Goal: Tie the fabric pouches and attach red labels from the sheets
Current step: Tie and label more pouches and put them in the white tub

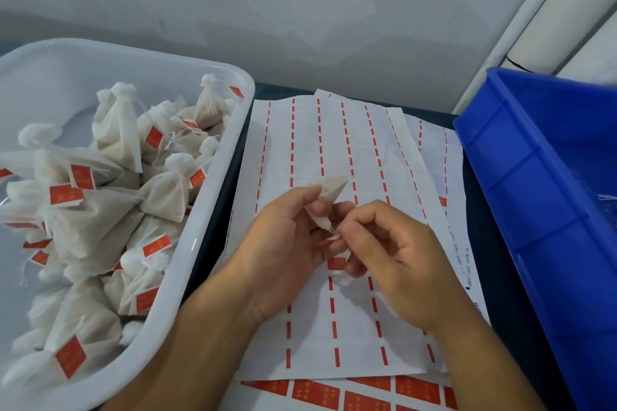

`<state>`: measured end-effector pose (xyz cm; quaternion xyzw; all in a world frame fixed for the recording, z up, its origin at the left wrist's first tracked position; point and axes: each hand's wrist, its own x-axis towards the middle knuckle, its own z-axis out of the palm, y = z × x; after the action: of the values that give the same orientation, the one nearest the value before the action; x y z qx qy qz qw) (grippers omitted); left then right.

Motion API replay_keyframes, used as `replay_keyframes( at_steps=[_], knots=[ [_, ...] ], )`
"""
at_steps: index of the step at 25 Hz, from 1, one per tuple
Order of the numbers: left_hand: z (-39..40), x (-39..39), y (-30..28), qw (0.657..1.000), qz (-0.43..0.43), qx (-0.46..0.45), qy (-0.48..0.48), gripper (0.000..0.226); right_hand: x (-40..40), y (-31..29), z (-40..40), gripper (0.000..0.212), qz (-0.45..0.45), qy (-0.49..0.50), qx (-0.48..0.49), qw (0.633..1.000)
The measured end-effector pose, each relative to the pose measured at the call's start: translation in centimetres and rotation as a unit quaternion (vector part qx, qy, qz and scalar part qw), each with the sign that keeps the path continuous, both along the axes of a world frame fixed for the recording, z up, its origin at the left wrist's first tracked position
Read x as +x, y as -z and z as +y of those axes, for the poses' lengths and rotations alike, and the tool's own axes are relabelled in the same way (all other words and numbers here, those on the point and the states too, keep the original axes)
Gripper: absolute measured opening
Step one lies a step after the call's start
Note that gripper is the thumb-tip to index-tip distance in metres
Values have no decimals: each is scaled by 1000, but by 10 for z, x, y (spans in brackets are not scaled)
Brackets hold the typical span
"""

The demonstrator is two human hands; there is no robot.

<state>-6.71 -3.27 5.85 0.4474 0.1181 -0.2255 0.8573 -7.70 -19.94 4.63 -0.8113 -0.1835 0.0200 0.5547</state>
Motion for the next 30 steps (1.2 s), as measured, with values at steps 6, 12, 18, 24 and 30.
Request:
replay_keyframes(
  at_steps=[6, 12, 18, 24, 30],
  knots=[
    [3, -1, 5, 960, -64, 270, -19, 50, 8, 4, -7, 18, 58, 151, 31, 986],
    [-1, -6, 16, 787, -214, 569, 105, 28, 8, -3, -17, 31, 39, 111, 6, 993],
    [-6, -11, 23, 667, -379, 628, 132, 46, 1, -6, -11, 24, 38, 15, 38, 998],
    [-7, -14, 22, 733, -367, 542, 187, 58, 3, -5, -14, 20, -92, 60, -70, 991],
    [-7, -17, 16, 817, -318, 453, 161, 39, 5, 0, -14, 41, -16, 35, 8, 999]
  ],
)
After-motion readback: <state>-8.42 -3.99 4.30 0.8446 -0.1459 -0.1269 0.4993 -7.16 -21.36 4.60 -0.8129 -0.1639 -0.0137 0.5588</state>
